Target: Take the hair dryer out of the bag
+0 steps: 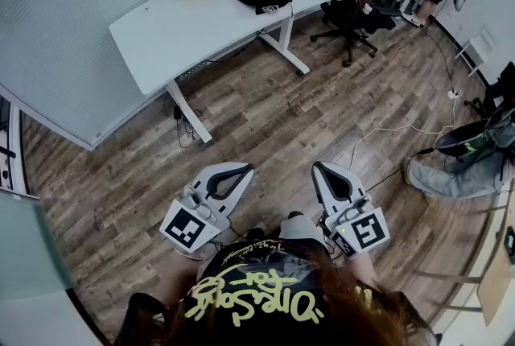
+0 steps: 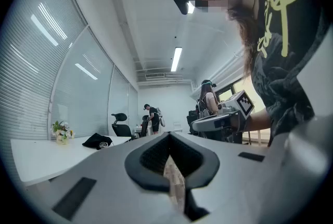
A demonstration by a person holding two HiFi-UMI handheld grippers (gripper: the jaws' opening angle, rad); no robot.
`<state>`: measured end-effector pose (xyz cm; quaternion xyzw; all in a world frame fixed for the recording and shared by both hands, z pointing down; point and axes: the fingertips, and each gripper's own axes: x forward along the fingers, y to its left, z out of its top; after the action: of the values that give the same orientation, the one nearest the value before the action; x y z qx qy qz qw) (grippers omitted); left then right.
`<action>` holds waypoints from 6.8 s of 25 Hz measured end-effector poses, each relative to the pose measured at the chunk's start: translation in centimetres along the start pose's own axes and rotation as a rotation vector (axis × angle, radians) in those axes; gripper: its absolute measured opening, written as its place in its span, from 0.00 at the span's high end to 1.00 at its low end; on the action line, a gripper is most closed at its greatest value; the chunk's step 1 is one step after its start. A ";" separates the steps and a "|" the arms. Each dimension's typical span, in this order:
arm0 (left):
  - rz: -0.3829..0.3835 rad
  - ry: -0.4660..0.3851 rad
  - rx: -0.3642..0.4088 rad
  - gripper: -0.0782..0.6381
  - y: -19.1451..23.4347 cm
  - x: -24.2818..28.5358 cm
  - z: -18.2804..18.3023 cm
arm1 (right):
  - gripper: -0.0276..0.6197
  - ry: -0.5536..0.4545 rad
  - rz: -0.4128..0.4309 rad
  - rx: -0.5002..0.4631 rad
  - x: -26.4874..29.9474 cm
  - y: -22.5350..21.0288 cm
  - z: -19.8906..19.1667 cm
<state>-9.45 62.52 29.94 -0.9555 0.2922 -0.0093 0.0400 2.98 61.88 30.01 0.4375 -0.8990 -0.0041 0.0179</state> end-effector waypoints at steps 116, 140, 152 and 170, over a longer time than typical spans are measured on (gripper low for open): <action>0.217 -0.005 -0.023 0.36 24.5 22.4 -2.5 | 0.56 -0.023 -0.045 0.059 20.5 -28.6 -1.5; 0.274 0.014 -0.038 0.36 27.9 27.5 -3.3 | 0.56 -0.002 0.044 0.089 25.2 -33.4 -3.0; 0.306 0.001 -0.024 0.36 28.1 26.9 -2.9 | 0.56 -0.025 0.029 0.110 23.5 -34.6 -2.9; 0.370 0.042 0.017 0.36 28.6 25.7 -2.6 | 0.56 -0.041 0.047 0.079 25.2 -36.4 -2.4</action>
<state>-4.16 24.33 30.07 -0.8847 0.4635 -0.0244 0.0430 16.13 19.64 32.29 0.4164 -0.9087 0.0230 -0.0175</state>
